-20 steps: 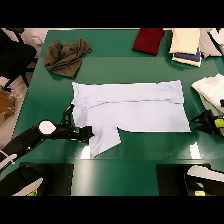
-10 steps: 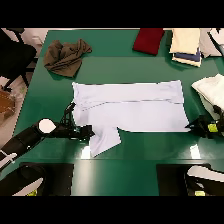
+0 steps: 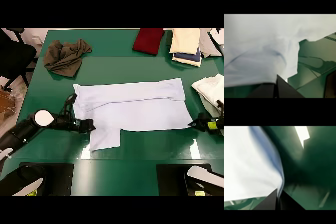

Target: Fold the shirts.

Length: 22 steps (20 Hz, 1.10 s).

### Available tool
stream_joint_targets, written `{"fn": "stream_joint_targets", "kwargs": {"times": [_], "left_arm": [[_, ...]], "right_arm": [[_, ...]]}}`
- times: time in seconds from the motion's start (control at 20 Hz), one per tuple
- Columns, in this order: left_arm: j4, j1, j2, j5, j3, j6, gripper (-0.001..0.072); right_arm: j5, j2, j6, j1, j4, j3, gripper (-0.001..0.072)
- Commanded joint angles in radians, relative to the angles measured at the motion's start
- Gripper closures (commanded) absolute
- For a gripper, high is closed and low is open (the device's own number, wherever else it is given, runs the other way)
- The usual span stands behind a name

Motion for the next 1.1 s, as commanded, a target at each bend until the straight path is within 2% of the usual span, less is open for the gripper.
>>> {"fn": "stream_joint_targets", "kwargs": {"times": [0.0,0.1,0.2,0.35,0.5,0.65,0.8,0.95,1.0,1.05], "left_arm": [[0.375,0.001,0.001,-0.121,0.191,-0.169,0.0685],[0.513,0.001,0.0,-0.138,0.277,-0.224,0.0685],[0.537,0.001,0.0,-0.121,0.307,-0.235,0.0685],[0.543,0.001,-0.027,-0.05,0.307,-0.239,0.0685],[0.564,0.011,-0.076,0.075,0.308,-0.282,0.0685],[0.579,0.094,-0.184,0.2,0.308,-0.284,0.0685],[0.566,0.2,-0.29,0.301,0.308,-0.286,0.0685],[0.546,0.232,-0.376,0.392,0.308,-0.276,0.0681],[0.51,0.23,-0.39,0.43,0.308,-0.249,0.0463],[0.471,0.231,-0.403,0.475,0.309,-0.244,0.0069]], "right_arm": [[-0.002,0.158,0.009,0.003,0.076,0.001,0.0688],[-0.025,0.22,0.011,0.003,0.135,0.002,0.0688],[-0.051,0.264,0.011,0.01,0.202,0.002,0.0688],[-0.163,0.268,0.02,0.113,0.241,0.029,0.0688],[-0.263,0.141,0.058,0.259,0.238,0.137,0.0688],[-0.327,-0.043,0.096,0.362,0.236,0.285,0.0688],[-0.336,-0.196,0.117,0.396,0.229,0.401,0.0688],[-0.308,-0.328,0.134,0.402,0.207,0.482,0.0672],[-0.27,-0.367,0.134,0.408,0.209,0.507,0.0499],[-0.214,-0.407,0.134,0.409,0.208,0.539,0.0324]]}}
